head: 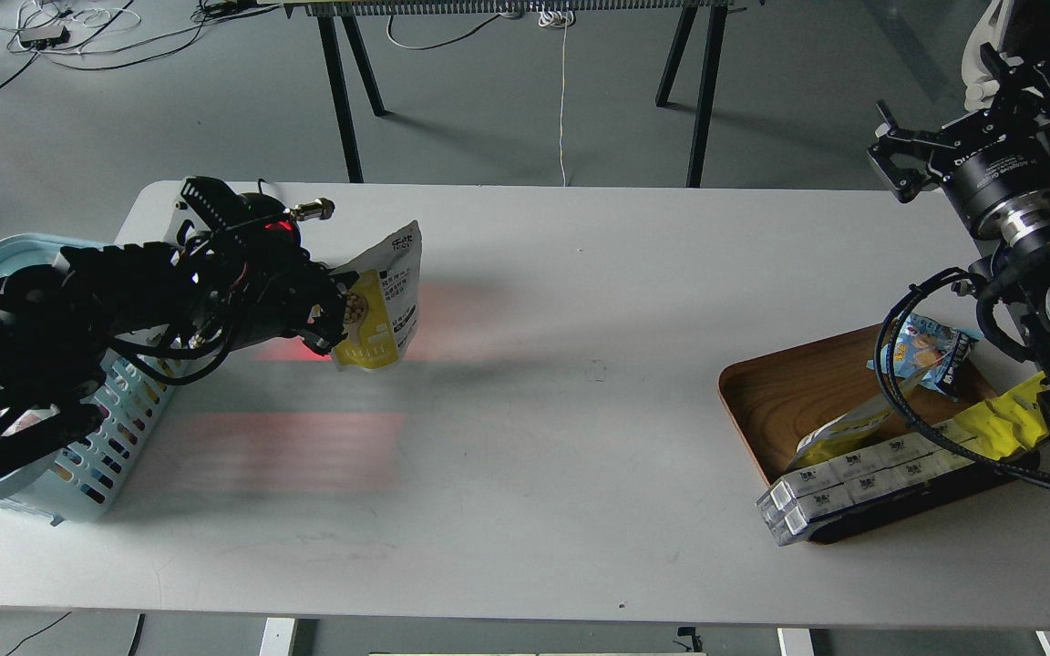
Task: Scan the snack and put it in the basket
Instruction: 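Swing the held packet past the scanner toward the basket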
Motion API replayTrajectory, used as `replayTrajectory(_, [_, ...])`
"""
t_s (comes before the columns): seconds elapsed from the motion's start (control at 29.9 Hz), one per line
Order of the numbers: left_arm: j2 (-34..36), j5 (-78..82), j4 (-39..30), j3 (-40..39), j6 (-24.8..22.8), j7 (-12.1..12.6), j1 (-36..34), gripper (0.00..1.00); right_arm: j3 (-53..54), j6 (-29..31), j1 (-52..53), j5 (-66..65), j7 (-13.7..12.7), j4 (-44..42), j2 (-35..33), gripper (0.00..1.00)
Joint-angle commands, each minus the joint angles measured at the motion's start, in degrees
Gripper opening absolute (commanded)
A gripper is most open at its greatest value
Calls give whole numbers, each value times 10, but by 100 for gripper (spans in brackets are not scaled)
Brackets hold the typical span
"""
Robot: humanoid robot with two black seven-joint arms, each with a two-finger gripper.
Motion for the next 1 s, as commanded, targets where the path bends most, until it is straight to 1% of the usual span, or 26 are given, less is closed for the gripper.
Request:
replayTrajectory(0.0, [15, -1, -6, -1, 0, -3, -1, 1, 0, 0, 0, 0, 0, 0, 0, 99])
replayTrajectory(0.3, [57, -5, -33, -2, 0, -9, -5, 2, 0, 0, 0, 0, 0, -1, 4, 99])
replayTrajectory(0.54, [83, -7, -37, -8, 0, -14, -9, 2, 0, 0, 0, 0, 0, 0, 4, 99])
replayTrajectory(0.7, [121, -17, -38, -24, 0, -40, -31, 2, 0, 0, 0, 0, 0, 0, 4, 99])
replayTrajectory(0.84, [154, -26, -37, -83, 0, -64, -31, 2, 0, 0, 0, 0, 0, 0, 4, 99])
replayTrajectory(0.97, [194, -26, -37, -140, 0, -100, -31, 2, 0, 0, 0, 0, 0, 0, 5, 99])
